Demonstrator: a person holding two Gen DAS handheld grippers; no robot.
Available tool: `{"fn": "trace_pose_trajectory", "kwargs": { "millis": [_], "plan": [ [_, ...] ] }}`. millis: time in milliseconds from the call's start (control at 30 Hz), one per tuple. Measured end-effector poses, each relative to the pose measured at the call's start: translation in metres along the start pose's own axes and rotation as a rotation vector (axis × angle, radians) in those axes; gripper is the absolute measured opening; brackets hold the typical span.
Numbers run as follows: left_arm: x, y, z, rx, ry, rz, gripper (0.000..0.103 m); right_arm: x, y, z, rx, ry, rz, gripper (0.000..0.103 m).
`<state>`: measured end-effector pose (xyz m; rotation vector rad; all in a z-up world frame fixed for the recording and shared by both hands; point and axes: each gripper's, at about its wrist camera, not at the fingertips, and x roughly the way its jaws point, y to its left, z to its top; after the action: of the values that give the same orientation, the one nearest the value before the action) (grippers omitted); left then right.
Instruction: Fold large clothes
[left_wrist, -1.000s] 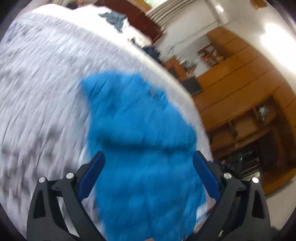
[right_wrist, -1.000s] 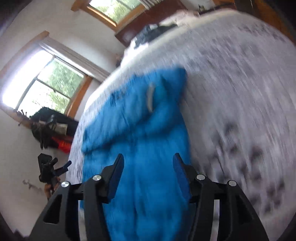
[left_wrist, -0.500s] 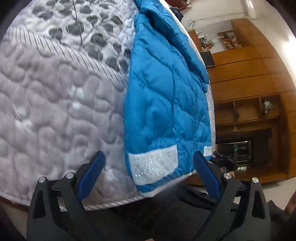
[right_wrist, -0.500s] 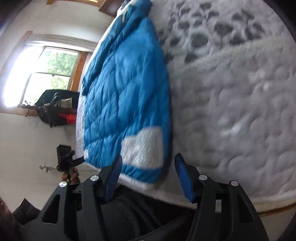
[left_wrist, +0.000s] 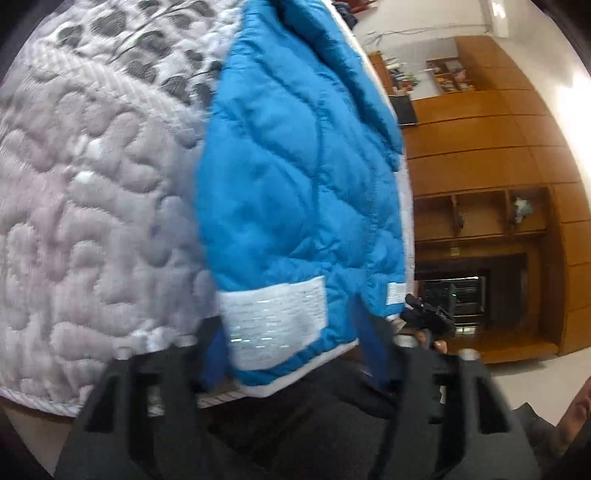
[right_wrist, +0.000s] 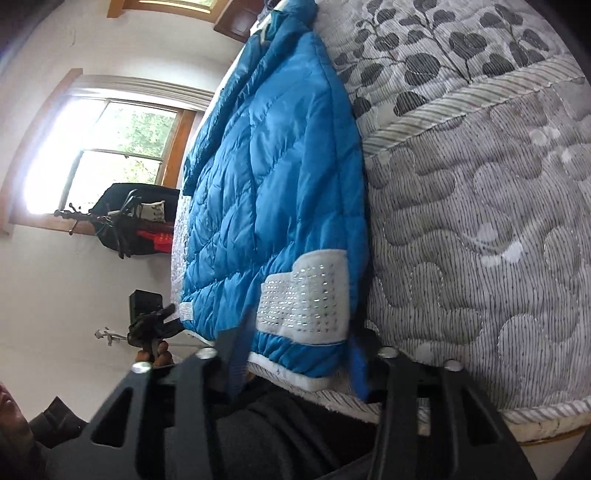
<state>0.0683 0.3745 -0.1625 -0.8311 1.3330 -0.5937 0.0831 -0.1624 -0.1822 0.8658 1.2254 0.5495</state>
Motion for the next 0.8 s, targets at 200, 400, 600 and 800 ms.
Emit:
{"fn": "trace_pose_trajectory", "kwargs": {
  "millis": [200,400,600,800],
  "plan": [
    [-0.010,0.005,0.000,-0.027,-0.019,-0.028,0.013,-0.012,-0.006,0.000,0.014,-0.021,0.038,0.016],
    [-0.022,-0.010,0.001,-0.017,-0.058,-0.114,0.010,-0.022,0.010,0.003,-0.001,-0.049,0.079,0.013],
    [-0.037,-0.038,0.006,0.018,-0.128,-0.242,0.008,-0.036,0.036,0.016,-0.029,-0.090,0.139,0.012],
    [-0.049,-0.063,0.029,0.032,-0.184,-0.320,0.008,-0.055,0.069,0.047,-0.092,-0.168,0.156,0.011]
  ]
}}
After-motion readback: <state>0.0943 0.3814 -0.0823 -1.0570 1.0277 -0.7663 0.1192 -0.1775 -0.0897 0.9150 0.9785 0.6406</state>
